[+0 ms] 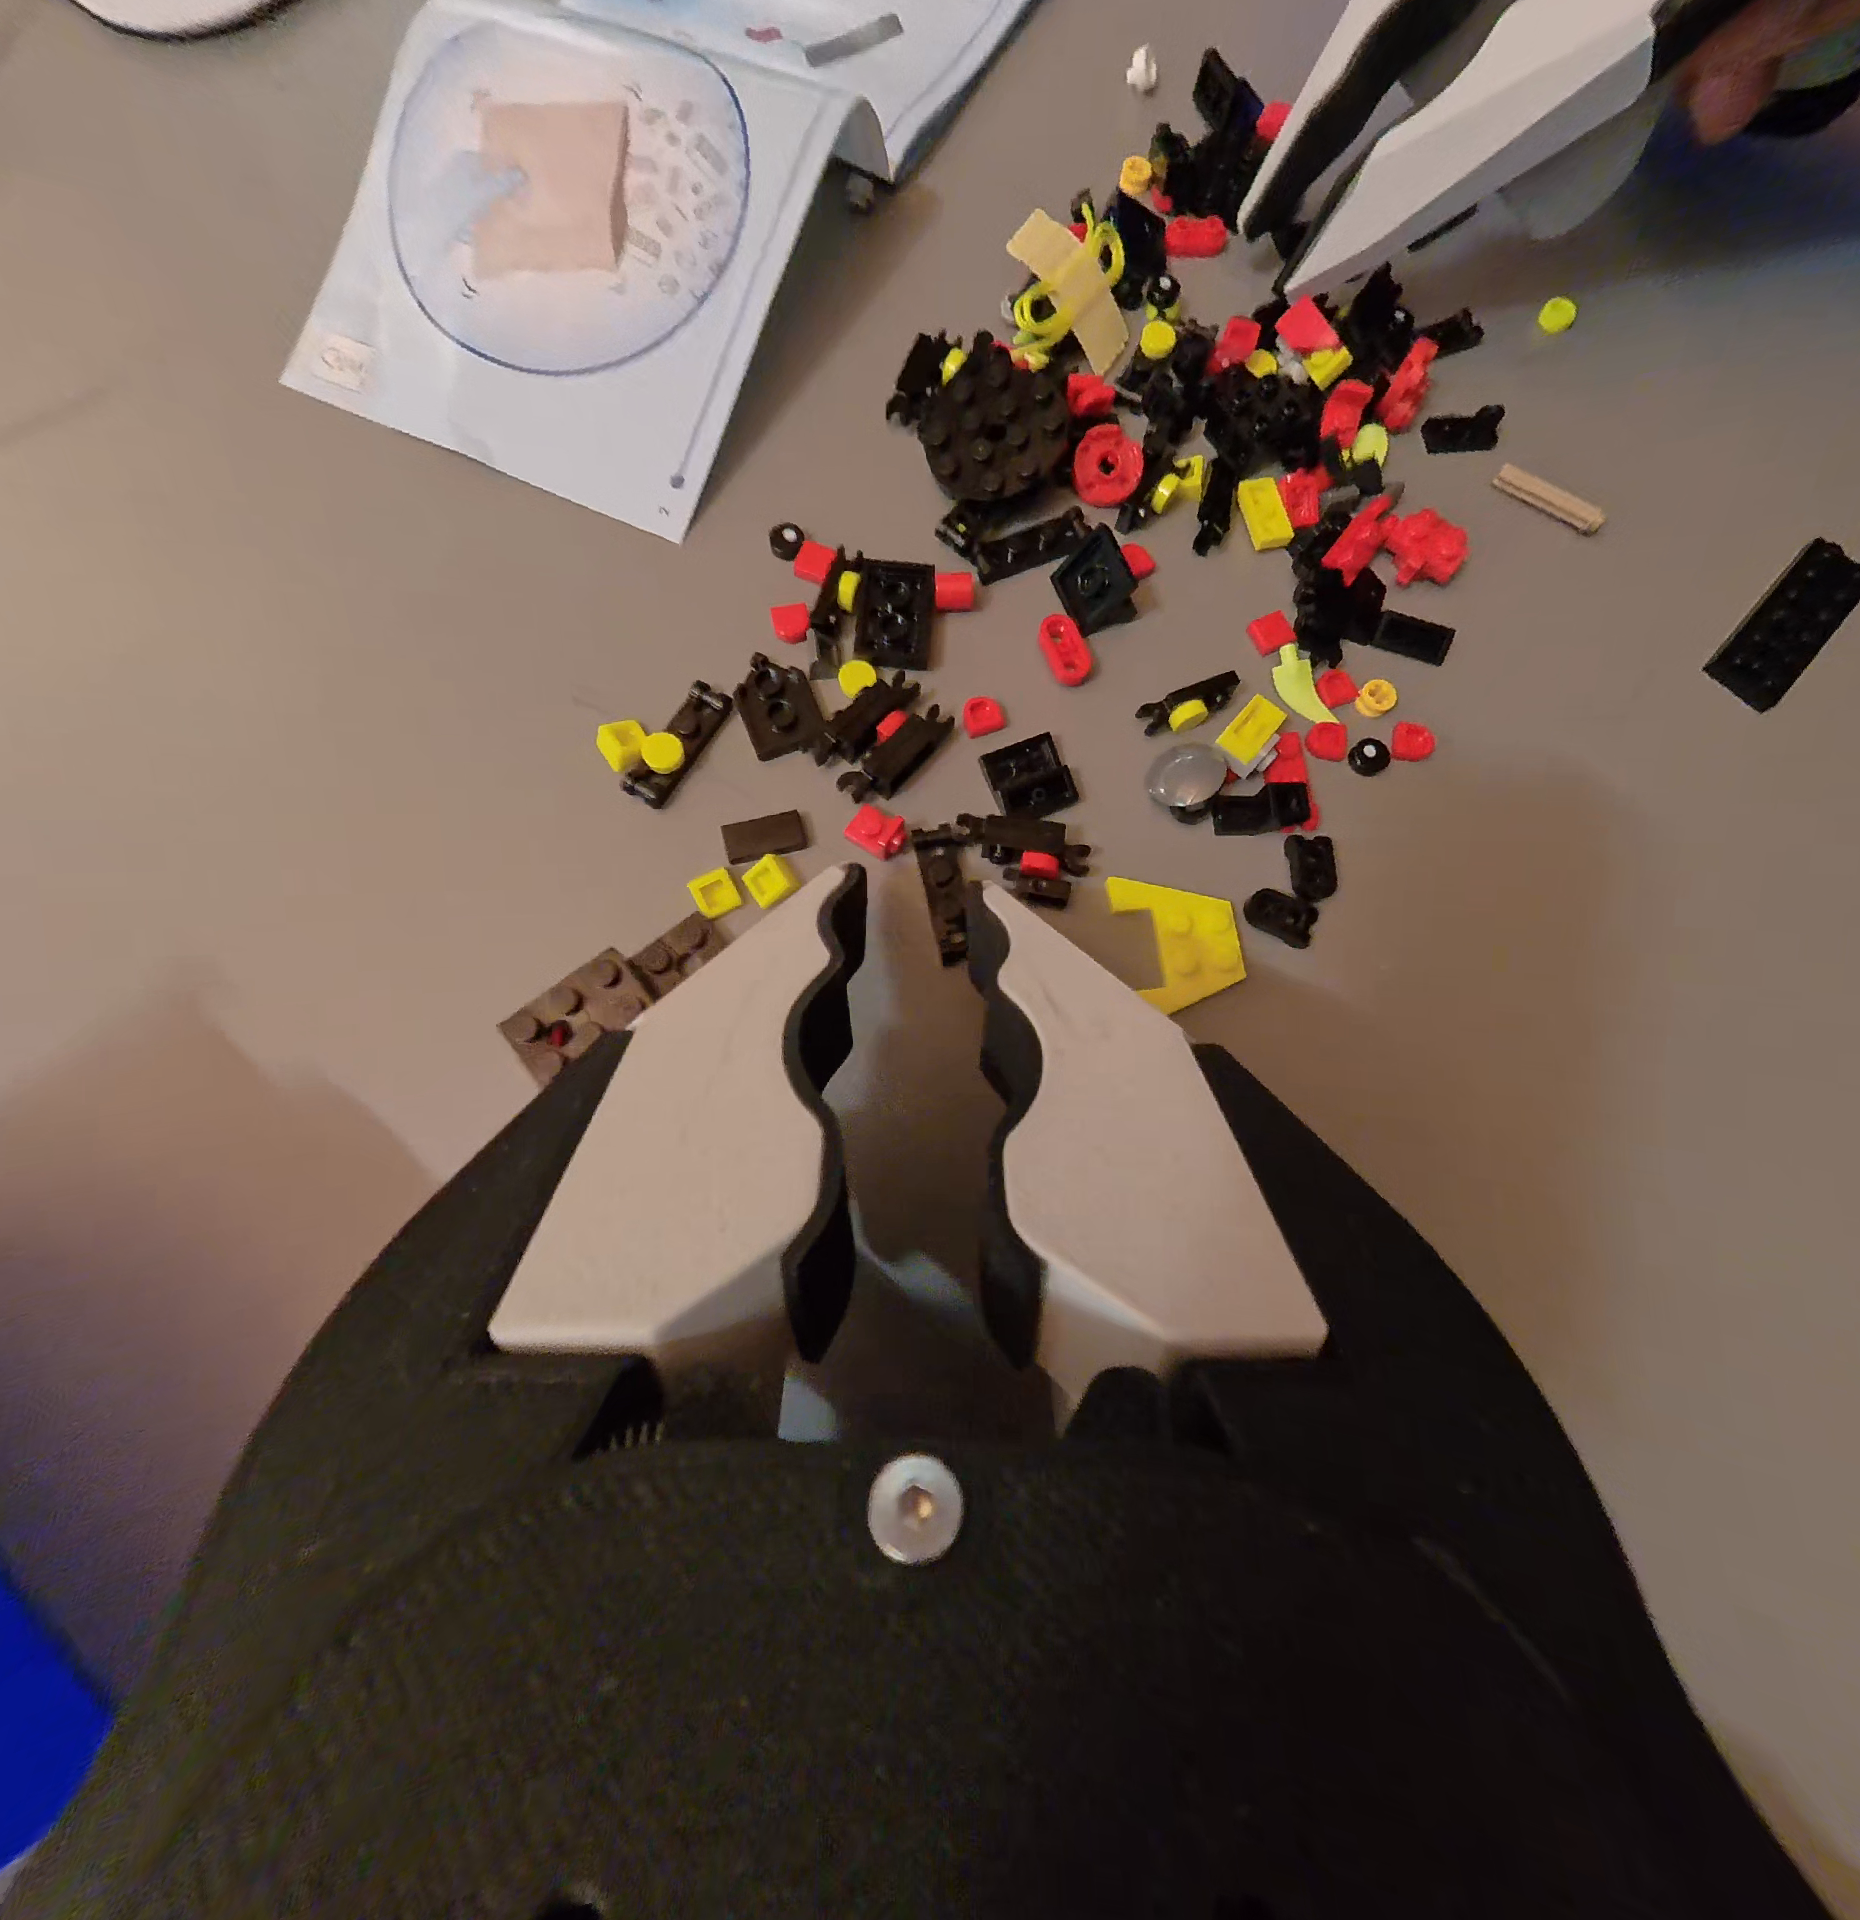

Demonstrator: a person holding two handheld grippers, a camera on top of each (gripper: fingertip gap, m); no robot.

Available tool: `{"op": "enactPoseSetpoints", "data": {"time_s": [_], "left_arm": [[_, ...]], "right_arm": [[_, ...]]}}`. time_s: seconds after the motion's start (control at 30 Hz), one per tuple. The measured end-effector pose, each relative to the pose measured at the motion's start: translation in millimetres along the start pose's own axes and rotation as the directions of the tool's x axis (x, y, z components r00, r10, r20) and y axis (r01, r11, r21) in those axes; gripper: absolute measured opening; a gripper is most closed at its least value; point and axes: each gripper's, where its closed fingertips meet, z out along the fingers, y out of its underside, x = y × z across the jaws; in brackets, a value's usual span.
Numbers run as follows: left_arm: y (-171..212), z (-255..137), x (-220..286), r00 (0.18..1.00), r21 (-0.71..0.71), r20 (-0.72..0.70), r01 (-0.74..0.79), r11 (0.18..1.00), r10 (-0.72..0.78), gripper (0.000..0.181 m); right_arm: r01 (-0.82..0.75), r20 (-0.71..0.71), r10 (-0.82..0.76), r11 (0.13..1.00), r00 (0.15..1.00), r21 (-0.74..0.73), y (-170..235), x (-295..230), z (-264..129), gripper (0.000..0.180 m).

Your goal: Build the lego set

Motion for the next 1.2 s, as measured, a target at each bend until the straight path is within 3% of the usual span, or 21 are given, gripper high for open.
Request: {"op": "enactPoseSetpoints", "data": {"time_s": [0.17,0.23,0.4,0.5,0.77,1.2], "left_arm": [[-17,-16,-20,0.995,0.121,0.043,0.079,0.989,-0.085,0.022],[-23,-21,-35,0.985,0.159,0.124,0.102,0.982,-0.122,0.030],[0,-19,-67,0.930,0.046,0.340,0.132,0.990,-0.140,0.039],[13,-12,-66,0.931,-0.016,0.330,0.169,0.985,-0.155,0.040],[10,-12,-62,0.942,-0.004,0.295,0.170,0.985,-0.161,0.023],[-1,-14,-58,0.950,0.059,0.264,0.158,0.986,-0.168,0.022]], "right_arm": [[0.001,0.003,-0.001,1.000,1.000,0.004,-1,-1,0,0.015],[0.000,0.005,0.000,1.000,1.000,0.003,0,-1,0,0.015],[0.000,0.007,0.000,1.000,1.000,0.002,0,-2,1,0.015],[0.001,0.006,-0.001,1.000,1.000,0.000,0,-2,1,0.015],[0.001,0.005,-0.001,1.000,1.000,0.001,0,-1,1,0.015],[0.007,0.003,-0.007,0.999,1.000,0.032,-7,-5,-2,0.014]]}}
